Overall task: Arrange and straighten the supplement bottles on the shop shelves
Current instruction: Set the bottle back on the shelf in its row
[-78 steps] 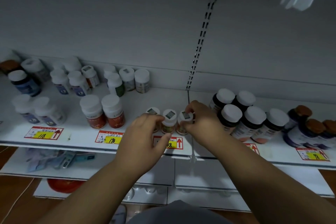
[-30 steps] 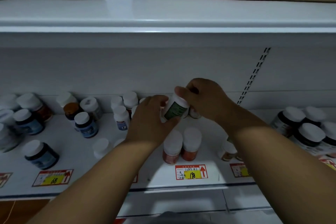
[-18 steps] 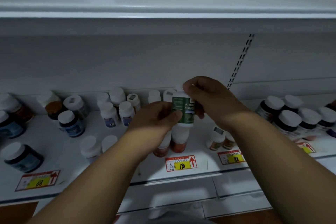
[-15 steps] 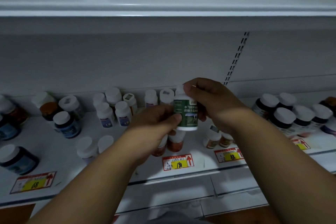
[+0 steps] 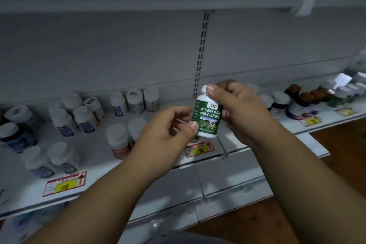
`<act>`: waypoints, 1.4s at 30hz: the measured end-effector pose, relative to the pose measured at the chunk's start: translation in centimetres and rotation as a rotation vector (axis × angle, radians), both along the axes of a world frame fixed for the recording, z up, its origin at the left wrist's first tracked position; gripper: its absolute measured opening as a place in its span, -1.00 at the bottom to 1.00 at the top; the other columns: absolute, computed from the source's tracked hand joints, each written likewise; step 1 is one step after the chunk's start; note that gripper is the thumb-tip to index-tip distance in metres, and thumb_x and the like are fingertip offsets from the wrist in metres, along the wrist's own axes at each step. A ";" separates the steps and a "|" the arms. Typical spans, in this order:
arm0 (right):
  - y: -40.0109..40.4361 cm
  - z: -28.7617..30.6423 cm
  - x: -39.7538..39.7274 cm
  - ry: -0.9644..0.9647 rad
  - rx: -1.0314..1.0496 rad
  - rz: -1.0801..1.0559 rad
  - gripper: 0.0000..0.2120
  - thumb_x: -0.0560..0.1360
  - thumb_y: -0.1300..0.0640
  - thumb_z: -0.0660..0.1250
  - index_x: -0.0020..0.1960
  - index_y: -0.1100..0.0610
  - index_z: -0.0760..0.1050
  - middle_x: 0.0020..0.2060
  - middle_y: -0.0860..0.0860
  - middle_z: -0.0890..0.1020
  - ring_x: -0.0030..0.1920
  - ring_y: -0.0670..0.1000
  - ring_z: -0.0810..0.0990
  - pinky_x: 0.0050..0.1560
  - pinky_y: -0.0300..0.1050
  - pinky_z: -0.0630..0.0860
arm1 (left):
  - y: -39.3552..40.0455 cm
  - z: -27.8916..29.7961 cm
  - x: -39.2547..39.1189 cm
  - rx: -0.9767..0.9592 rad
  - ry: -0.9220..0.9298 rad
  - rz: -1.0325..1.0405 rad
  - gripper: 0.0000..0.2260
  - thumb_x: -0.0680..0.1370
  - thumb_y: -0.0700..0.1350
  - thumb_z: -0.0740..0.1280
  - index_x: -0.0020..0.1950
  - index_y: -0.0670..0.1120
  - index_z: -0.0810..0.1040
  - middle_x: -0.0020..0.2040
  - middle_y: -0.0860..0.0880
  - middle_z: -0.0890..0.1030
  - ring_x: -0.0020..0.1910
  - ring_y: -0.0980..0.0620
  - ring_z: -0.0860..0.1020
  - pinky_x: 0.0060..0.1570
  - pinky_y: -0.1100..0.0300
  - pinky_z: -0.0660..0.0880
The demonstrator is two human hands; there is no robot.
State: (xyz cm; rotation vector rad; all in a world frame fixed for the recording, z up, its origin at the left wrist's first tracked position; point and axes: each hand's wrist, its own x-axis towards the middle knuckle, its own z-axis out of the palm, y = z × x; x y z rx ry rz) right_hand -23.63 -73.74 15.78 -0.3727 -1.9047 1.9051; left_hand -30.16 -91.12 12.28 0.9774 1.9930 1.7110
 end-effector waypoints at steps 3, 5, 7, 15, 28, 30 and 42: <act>3.3 0.2 5.5 -0.008 0.007 -0.085 -0.76 0.34 -0.08 0.47 -0.25 0.05 0.50 -0.35 0.02 0.58 -0.33 -0.01 0.54 -0.29 -0.12 0.49 | 4.2 0.0 4.4 -0.017 0.077 -0.085 -0.64 0.47 0.16 0.28 0.22 0.07 0.52 0.06 0.06 0.62 0.01 0.01 0.60 0.03 0.04 0.56; 5.9 0.2 9.8 -0.011 0.007 -0.142 -0.76 0.34 -0.08 0.48 -0.24 0.06 0.51 -0.33 0.05 0.59 -0.27 0.06 0.55 -0.16 0.04 0.51 | 7.6 0.0 7.7 -0.037 0.172 -0.110 -0.60 0.45 0.22 0.23 0.22 0.11 0.51 0.05 0.11 0.60 0.00 0.07 0.58 0.02 0.02 0.54; 8.6 0.1 14.1 -0.004 -0.001 -0.187 -0.75 0.37 -0.04 0.48 -0.19 0.12 0.51 -0.33 0.05 0.61 -0.27 0.04 0.58 -0.17 0.02 0.54 | 11.1 -0.2 11.3 -0.060 0.258 -0.133 -0.57 0.44 0.27 0.20 0.25 0.14 0.49 0.07 0.17 0.57 0.00 0.16 0.55 -0.01 0.08 0.52; 19.0 -1.3 27.9 -0.075 0.099 -0.346 -0.74 0.46 0.06 0.46 -0.04 0.25 0.52 -0.27 0.14 0.63 -0.26 -0.01 0.61 -0.26 -0.17 0.55 | 23.6 -2.3 22.7 -0.165 0.376 -0.342 -0.47 0.40 0.43 0.12 0.30 0.24 0.34 0.13 0.29 0.41 0.07 0.33 0.41 -0.04 0.38 0.36; 36.8 -2.3 28.2 -0.127 0.120 -0.383 -0.81 0.45 0.16 0.46 0.01 0.17 0.53 -0.23 -0.01 0.68 -0.21 -0.07 0.66 -0.20 -0.21 0.58 | 42.5 -3.8 22.4 -0.160 0.488 -0.273 -0.53 0.44 0.36 0.17 0.27 0.18 0.39 0.09 0.21 0.47 0.07 0.25 0.42 -0.01 0.28 0.40; 40.3 -1.4 28.1 -0.162 0.178 -0.403 -0.81 0.45 0.12 0.47 0.01 0.11 0.54 -0.20 -0.02 0.69 -0.17 -0.05 0.68 -0.15 -0.15 0.63 | 45.9 -3.1 21.6 -0.172 0.490 -0.292 -0.47 0.42 0.38 0.15 0.30 0.17 0.39 0.11 0.22 0.45 0.08 0.26 0.42 -0.03 0.31 0.37; 60.6 -1.0 22.9 -0.181 0.451 -0.325 -0.76 0.36 -0.08 0.47 -0.04 -0.05 0.53 -0.20 -0.15 0.67 -0.17 -0.18 0.64 -0.28 -0.36 0.51 | 62.3 -2.3 18.5 -0.354 0.668 -0.014 -0.41 0.42 0.37 0.22 0.36 0.10 0.37 0.20 0.10 0.48 0.14 0.10 0.44 0.09 0.18 0.40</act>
